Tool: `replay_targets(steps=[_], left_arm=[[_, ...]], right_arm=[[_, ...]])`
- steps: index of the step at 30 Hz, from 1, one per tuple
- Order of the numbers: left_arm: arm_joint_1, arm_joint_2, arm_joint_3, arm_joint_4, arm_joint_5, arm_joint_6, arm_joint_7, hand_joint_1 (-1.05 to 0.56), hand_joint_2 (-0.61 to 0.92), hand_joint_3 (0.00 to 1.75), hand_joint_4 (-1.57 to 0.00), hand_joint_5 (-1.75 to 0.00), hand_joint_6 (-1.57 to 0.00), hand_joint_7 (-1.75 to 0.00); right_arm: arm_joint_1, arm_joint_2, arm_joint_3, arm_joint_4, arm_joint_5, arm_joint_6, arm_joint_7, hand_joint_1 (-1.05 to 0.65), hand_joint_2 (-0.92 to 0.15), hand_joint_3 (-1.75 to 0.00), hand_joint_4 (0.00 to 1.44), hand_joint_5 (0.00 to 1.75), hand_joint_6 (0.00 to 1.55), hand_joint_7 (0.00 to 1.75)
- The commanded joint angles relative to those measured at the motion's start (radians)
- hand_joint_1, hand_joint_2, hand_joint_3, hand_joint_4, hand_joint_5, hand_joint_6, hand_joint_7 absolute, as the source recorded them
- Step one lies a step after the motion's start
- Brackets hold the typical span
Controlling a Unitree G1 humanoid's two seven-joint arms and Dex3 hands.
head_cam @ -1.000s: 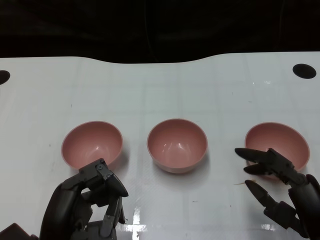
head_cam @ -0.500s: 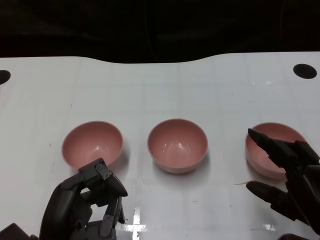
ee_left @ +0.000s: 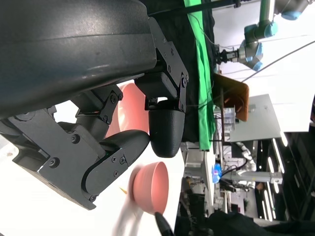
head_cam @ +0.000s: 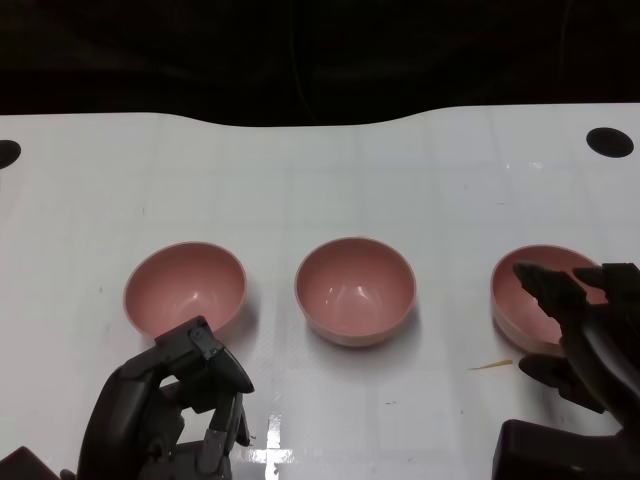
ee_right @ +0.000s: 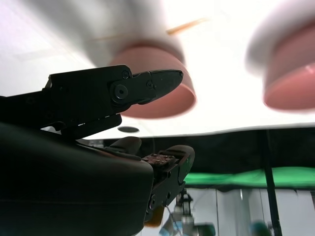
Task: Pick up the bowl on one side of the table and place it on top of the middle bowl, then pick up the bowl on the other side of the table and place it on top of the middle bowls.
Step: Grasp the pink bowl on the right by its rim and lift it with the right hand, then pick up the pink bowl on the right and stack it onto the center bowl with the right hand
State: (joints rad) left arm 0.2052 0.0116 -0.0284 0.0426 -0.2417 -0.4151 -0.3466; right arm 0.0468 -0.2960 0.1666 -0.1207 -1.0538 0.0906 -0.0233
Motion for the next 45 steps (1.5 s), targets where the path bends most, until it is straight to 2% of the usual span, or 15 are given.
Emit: replay_targets(steps=[1,12,18,19,20,22,24,26,27,28,31,33,34,39,45], left_arm=[[0.0,0.014,0.011,-0.004,-0.01,-0.004,-0.012,-0.28,0.45,1.23,-0.84,-1.75,-0.75,-1.55],[0.005,0.011,0.009,-0.011,-0.012,0.001,-0.008,-0.28,0.46,1.22,-0.83,-1.75,-0.74,-1.55],[0.01,0.011,0.008,-0.014,-0.009,-0.003,-0.006,-0.28,0.46,1.2,-0.82,-1.75,-0.74,-1.53],[0.011,0.01,0.007,-0.017,-0.007,-0.001,-0.004,-0.29,0.47,1.19,-0.82,-1.75,-0.74,-1.53],[0.013,0.01,0.007,-0.02,-0.006,0.001,-0.003,-0.29,0.47,1.18,-0.82,-1.75,-0.74,-1.53],[0.013,0.009,0.005,-0.023,-0.007,0.003,-0.003,-0.29,0.48,1.17,-0.82,-1.75,-0.74,-1.53],[0.013,0.009,0.005,-0.02,-0.01,0.001,-0.006,-0.29,0.48,1.16,-0.82,-1.75,-0.74,-1.53],[0.014,0.01,0.005,-0.022,-0.003,0.001,-0.003,-0.29,0.49,1.16,-0.82,-1.75,-0.74,-1.53],[0.015,0.011,0.005,-0.023,-0.001,0.002,-0.002,-0.29,0.49,1.16,-0.82,-1.75,-0.74,-1.53],[0.015,0.011,0.005,-0.022,-0.001,0.0,-0.003,-0.29,0.49,1.16,-0.82,-1.75,-0.74,-1.53],[0.013,0.01,0.005,-0.02,-0.002,-0.001,-0.004,-0.28,0.49,1.16,-0.82,-1.75,-0.74,-1.53],[0.014,0.01,0.005,-0.022,0.001,0.001,-0.001,-0.28,0.48,1.16,-0.82,-1.75,-0.74,-1.53],[0.014,0.01,0.005,-0.022,0.003,0.0,0.001,-0.28,0.48,1.17,-0.82,-1.75,-0.74,-1.53],[0.014,0.011,0.004,-0.025,-0.001,0.007,-0.002,-0.28,0.48,1.17,-0.82,-1.75,-0.74,-1.53],[0.013,0.011,0.004,-0.021,0.005,-0.001,-0.002,-0.28,0.48,1.19,-0.82,-1.75,-0.75,-1.53]], right_arm=[[-0.038,-0.035,0.027,0.057,-0.016,0.027,0.014,-0.61,-0.84,0.0,0.11,0.56,0.33,0.07],[-0.173,-0.073,0.131,0.306,-0.015,0.079,0.005,-0.57,-0.88,-0.01,0.32,0.3,0.42,0.01],[-0.238,-0.078,0.156,0.448,0.04,0.012,-0.124,-0.37,-0.91,0.0,0.68,0.28,0.68,0.06],[-0.249,-0.078,0.155,0.475,0.058,-0.012,-0.156,-0.29,-0.92,-0.02,0.83,0.78,0.86,0.1],[-0.258,-0.079,0.154,0.495,0.072,-0.029,-0.181,-0.25,-0.92,-0.04,0.83,1.13,0.98,0.11],[-0.277,-0.078,0.151,0.534,0.101,-0.059,-0.222,-0.22,-0.92,-0.1,0.82,1.56,1.14,0.15],[-0.295,-0.081,0.154,0.574,0.118,-0.099,-0.288,-0.22,-0.92,-0.13,0.87,1.7,1.2,0.26],[-0.315,-0.084,0.156,0.598,0.128,-0.134,-0.344,-0.21,-0.9,-0.22,0.92,1.74,0.98,0.83],[-0.322,-0.085,0.158,0.605,0.132,-0.143,-0.356,-0.21,-0.89,-0.26,0.92,1.74,0.9,1.0],[-0.334,-0.089,0.162,0.614,0.13,-0.16,-0.385,-0.21,-0.87,-0.29,0.93,1.74,0.88,1.07],[-0.36,-0.095,0.176,0.622,0.117,-0.193,-0.445,-0.22,-0.62,-0.76,0.95,1.75,0.83,1.34],[-0.368,-0.098,0.184,0.616,0.114,-0.202,-0.468,-0.22,-0.55,-0.92,0.95,1.75,0.78,1.53],[-0.369,-0.097,0.187,0.602,0.113,-0.206,-0.476,-0.23,-0.53,-0.96,0.95,1.75,0.77,1.58],[-0.37,-0.088,0.199,0.523,0.115,-0.237,-0.511,-0.25,-0.5,-0.89,0.98,1.75,0.75,1.68],[-0.385,-0.072,0.222,0.415,0.115,-0.278,-0.472,-0.19,-0.39,-1.0,0.97,1.75,0.73,1.75]])
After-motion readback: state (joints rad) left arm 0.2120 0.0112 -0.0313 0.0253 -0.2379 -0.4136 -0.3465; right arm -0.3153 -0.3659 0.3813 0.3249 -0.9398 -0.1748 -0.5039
